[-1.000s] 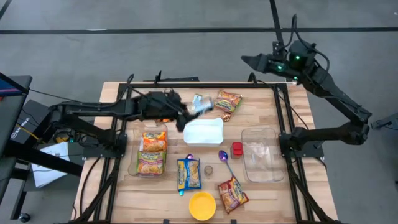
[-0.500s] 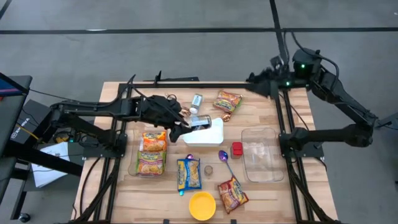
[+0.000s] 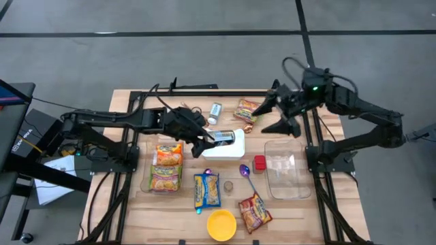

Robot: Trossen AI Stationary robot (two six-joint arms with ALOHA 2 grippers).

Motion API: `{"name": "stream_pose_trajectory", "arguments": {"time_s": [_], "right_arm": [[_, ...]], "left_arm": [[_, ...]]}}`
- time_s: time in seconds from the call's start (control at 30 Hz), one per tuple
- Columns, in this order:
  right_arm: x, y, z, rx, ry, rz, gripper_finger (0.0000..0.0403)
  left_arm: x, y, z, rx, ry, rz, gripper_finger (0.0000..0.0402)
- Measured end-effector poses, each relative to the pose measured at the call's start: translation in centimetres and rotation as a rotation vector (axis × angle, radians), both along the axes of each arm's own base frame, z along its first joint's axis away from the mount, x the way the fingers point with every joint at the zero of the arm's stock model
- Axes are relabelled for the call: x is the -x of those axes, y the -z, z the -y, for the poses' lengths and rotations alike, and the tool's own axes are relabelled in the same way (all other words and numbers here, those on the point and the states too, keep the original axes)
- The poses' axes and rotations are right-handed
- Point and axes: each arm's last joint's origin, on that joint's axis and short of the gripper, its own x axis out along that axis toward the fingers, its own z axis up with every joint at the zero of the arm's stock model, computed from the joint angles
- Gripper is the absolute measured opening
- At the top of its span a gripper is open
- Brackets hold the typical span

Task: Pick & Place Food Item
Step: Put the gold seasoning bottle into the right transparent bin

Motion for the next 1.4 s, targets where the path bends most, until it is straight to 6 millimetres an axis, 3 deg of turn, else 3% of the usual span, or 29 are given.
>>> {"name": "stream_pose_trajectory", "arguments": {"time_s": [0.27, 0.53, 0.8, 1.07, 1.4], "right_arm": [[-4.4, 2.7, -0.5, 0.091, -0.033, -0.088, 0.0372], [-8.5, 2.9, -0.4, 0.233, -0.024, -0.176, 0.0372], [-12.7, 4.0, 0.0, 0.244, -0.060, -0.326, 0.0372], [-13.0, 4.7, 0.2, 0.274, -0.095, -0.457, 0.0372], [-13.5, 5.4, -0.7, 0.322, -0.079, -0.496, 0.0372]], "left_arm": [[-0.2, -0.3, 0.0, 0.010, 0.011, 0.035, 0.0268], [-0.2, -0.3, 0.2, 0.016, 0.018, 0.039, 0.0268], [-0.3, -0.5, 0.3, 0.016, 0.022, 0.053, 0.0268], [-0.3, -0.6, 1.2, 0.017, 0.052, 0.065, 0.0268], [-0.6, -1.0, 1.2, 0.017, 0.051, 0.120, 0.0268]]}}
